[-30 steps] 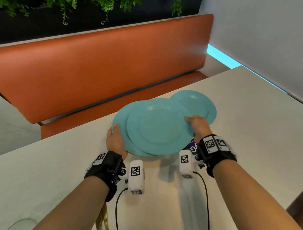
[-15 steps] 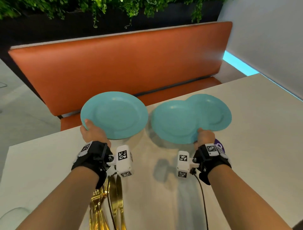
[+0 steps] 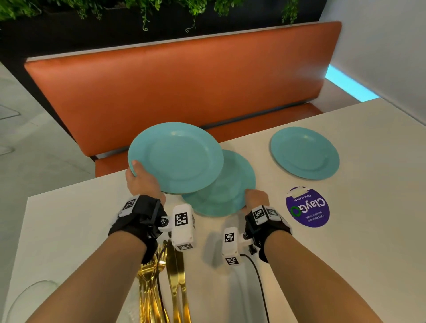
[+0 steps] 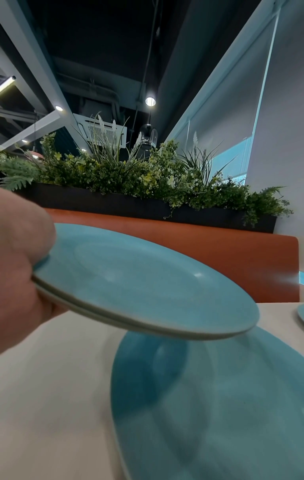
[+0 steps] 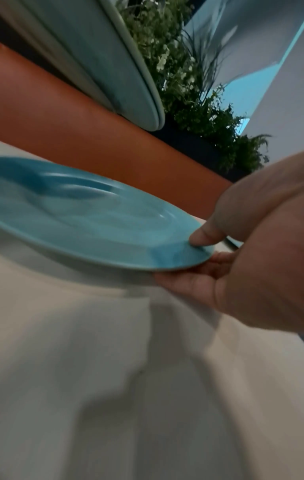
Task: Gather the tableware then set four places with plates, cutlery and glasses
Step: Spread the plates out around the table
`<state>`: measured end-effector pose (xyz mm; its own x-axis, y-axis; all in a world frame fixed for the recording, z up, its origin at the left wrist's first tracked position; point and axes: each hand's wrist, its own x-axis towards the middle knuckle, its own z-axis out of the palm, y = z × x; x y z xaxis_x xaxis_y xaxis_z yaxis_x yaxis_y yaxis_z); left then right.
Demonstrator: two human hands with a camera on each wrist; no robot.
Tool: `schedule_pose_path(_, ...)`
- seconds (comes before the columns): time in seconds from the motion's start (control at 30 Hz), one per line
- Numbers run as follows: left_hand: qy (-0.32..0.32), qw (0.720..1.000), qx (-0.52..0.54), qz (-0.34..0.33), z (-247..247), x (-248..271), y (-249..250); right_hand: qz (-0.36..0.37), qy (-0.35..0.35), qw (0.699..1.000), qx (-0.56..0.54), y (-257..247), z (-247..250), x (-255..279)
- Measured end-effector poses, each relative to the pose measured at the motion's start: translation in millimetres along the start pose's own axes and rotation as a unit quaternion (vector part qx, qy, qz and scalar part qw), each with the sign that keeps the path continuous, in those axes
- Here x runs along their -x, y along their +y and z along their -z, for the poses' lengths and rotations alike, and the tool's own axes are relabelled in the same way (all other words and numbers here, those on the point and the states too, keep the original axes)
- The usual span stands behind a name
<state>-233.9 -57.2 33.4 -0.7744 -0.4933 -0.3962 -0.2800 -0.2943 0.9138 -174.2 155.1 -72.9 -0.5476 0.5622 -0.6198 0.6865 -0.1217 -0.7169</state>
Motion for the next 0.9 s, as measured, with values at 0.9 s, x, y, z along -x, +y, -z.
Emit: schedule_pose_path(0.9,-0.072,0.996,-0.039,0.017,-27.6,4.7,-14.7,-0.062,0.025,0.954,-0.291,-29.8,114.3,-38.8)
